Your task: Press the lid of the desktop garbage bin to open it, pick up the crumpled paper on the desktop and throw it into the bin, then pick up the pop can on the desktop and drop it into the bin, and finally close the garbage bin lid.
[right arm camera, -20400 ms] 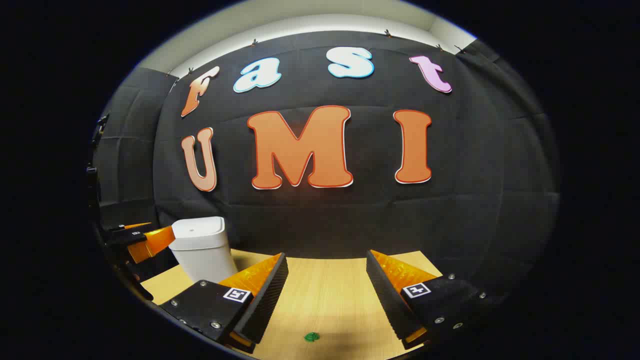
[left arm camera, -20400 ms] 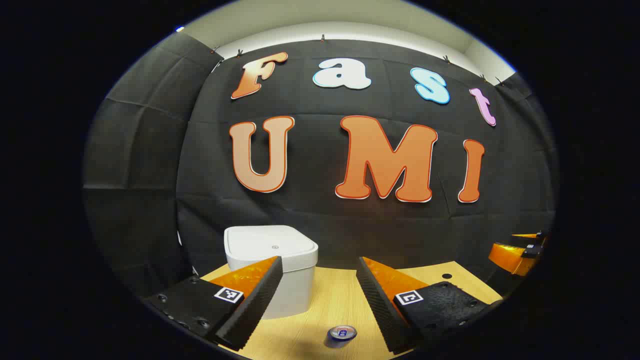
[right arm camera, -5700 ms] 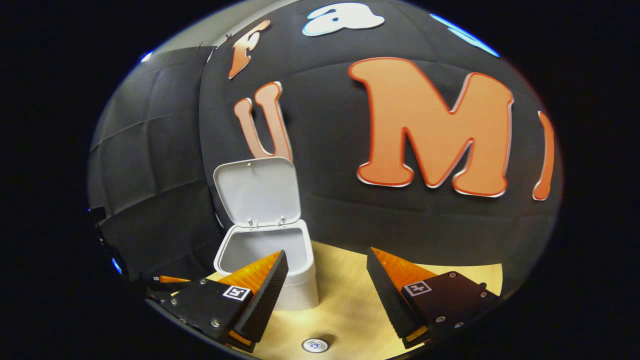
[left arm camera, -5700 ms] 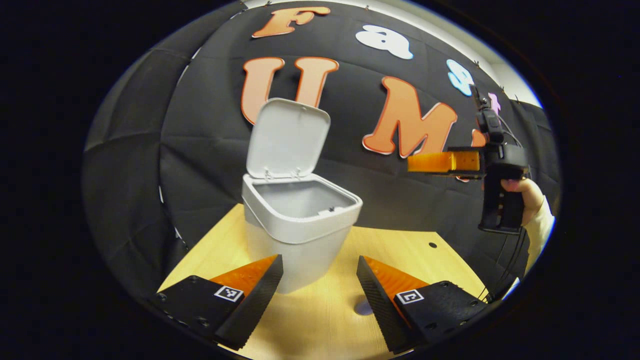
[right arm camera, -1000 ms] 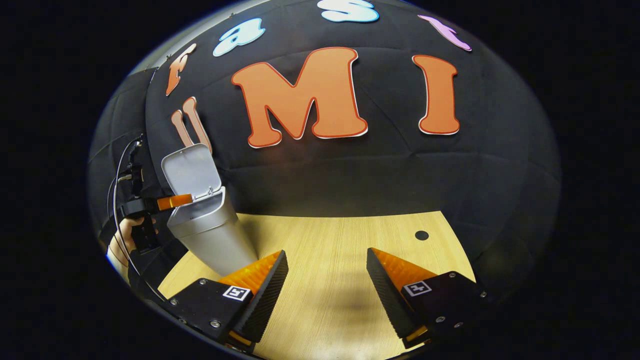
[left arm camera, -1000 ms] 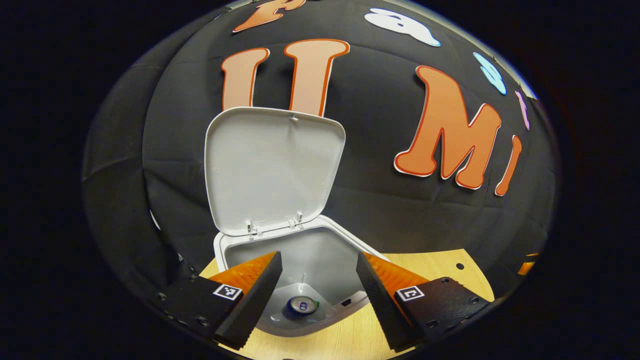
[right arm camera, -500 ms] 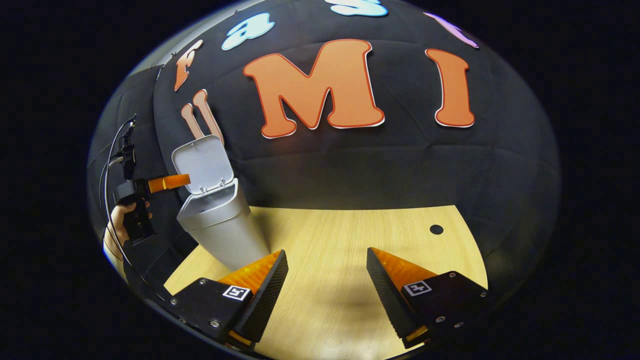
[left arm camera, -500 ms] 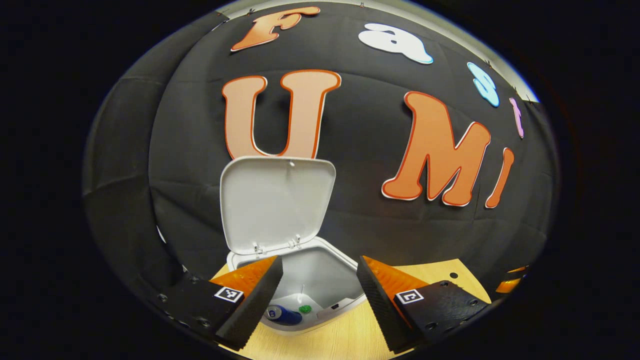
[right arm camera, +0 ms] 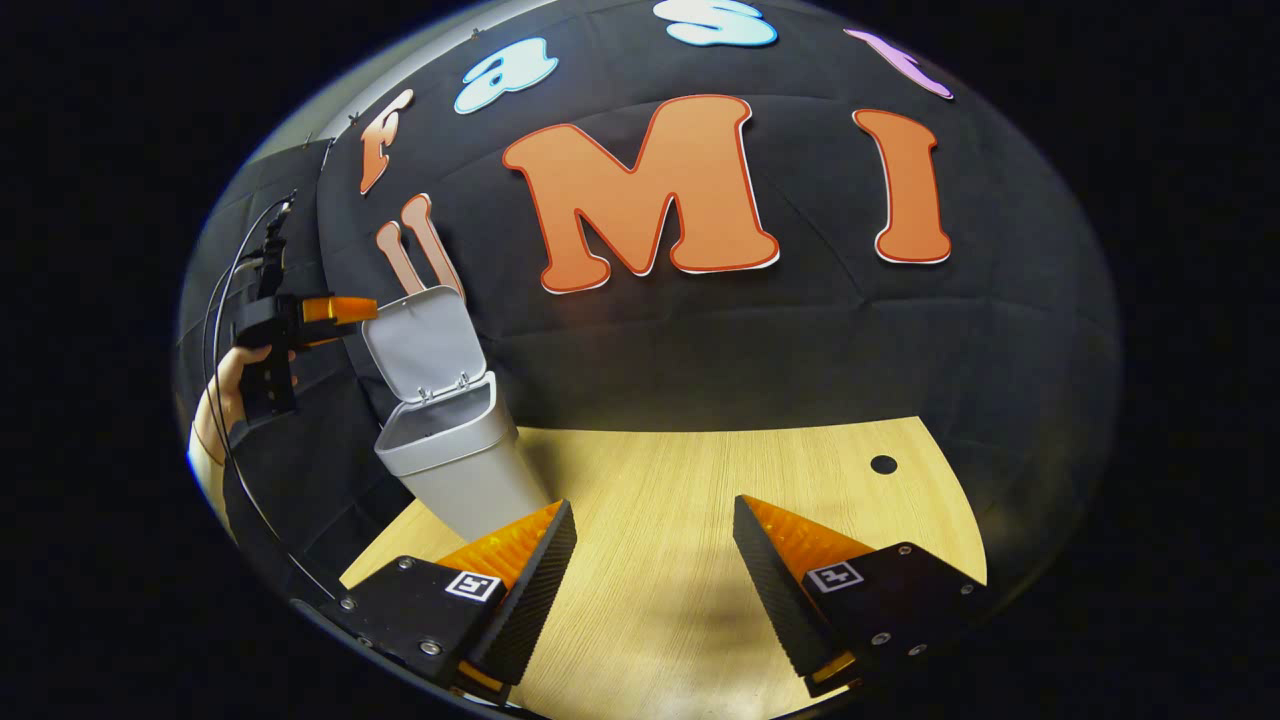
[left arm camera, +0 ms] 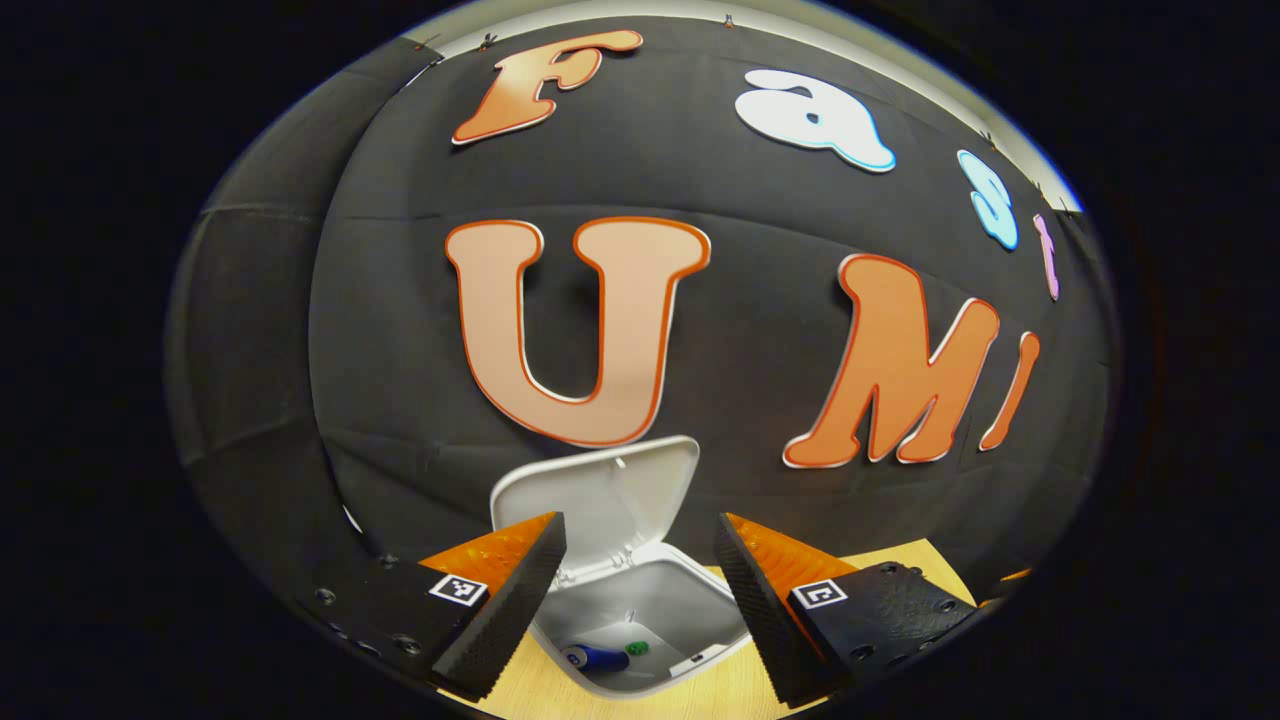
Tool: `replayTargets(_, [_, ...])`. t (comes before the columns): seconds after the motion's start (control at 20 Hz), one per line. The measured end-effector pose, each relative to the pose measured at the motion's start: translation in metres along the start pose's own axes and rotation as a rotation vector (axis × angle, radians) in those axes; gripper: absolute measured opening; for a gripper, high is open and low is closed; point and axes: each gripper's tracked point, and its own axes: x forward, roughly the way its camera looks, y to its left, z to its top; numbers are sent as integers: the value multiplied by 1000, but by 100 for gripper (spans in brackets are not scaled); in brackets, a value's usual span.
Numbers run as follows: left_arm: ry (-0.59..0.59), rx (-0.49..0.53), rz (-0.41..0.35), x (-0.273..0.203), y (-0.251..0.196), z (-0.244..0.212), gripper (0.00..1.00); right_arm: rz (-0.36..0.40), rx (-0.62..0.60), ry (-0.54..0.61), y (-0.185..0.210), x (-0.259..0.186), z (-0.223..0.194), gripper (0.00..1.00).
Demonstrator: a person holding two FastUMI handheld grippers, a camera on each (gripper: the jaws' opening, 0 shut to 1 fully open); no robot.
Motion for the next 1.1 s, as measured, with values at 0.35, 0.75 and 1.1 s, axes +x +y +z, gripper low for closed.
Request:
replayTargets(0.35, [39, 28, 6, 50, 13, 62, 94, -49, 24, -18, -18, -8, 4, 95])
replayTargets(0.75, [159, 28, 33, 110, 33, 69, 94, -112, 47, -14, -46, -17, 1, 95])
replayTargets(1.1, [323, -2, -24, 115, 28, 18, 95, -117, 52, 2, -51, -19, -7, 95])
